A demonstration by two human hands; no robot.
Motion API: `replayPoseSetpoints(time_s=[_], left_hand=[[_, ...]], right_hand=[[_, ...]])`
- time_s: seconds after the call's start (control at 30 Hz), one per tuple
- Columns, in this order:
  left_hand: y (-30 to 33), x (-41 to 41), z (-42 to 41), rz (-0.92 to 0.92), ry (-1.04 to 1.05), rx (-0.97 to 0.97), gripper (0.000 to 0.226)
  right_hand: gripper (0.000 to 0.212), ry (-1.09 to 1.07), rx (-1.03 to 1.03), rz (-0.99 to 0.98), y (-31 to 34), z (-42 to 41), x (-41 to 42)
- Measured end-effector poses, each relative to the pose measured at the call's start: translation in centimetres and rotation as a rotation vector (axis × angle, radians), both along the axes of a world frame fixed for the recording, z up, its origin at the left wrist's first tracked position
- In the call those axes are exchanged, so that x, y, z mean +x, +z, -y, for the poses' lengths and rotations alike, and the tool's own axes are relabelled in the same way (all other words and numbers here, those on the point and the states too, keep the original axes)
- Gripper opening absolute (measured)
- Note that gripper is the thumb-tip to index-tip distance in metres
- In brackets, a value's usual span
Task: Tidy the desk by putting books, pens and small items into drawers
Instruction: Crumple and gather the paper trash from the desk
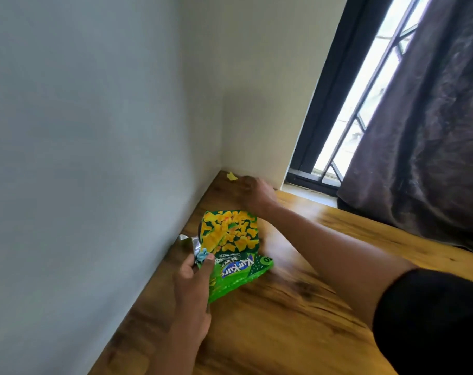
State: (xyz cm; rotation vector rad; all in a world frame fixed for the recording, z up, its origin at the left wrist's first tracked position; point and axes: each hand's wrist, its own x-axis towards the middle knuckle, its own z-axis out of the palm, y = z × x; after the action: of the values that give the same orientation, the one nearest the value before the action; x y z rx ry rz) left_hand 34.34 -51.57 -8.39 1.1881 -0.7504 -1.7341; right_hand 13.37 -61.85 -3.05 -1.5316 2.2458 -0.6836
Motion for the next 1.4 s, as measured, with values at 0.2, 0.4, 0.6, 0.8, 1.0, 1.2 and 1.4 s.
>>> replayPoseSetpoints(time_s=[0.2,0.4,0.6,0.8,1.0,1.2,1.4], left_hand=[[-0.4,0.1,0.7,-0.063,-0.048,0.028,0.029],[-0.2,0.3,0.6,-0.098,-0.073,0.041,0.034],[0.3,0.5,0.5,-0.089,-0.070,0.061,0.031],[1.4,1.1,-0.4,-0.145,-0.107,0.052,0.036],[3.5,-0.1,-4.5,-0.253,-0.202,0.090,0.040],[6.8,-4.2,-10.1,-0.365,-0.345,0.111,0.033],[9.7,-9.4,-17.2,-0.412,-0.550,0.059,0.036]], right_hand=[[0.036,0.076,0.016,-0.123,-1.5,5.6,-0.3],[0.025,0.080,0.016,-0.261,-2.5,6.2,-0.1],[0.029,-0.004,-0.096,-0.190,0.4,3.3,-0.1],[0.016,-0.060,-0.452,0.031,6.5,-5.4,3.1],[0.011,-0.038,-0.428,0.194,7.0,-18.0,6.8],[0.010,-0.090,-0.281,-0.087,5.5,-26.0,5.8],[0.004,-0.250,-0.291,-0.277,6.7,-35.6,2.5]])
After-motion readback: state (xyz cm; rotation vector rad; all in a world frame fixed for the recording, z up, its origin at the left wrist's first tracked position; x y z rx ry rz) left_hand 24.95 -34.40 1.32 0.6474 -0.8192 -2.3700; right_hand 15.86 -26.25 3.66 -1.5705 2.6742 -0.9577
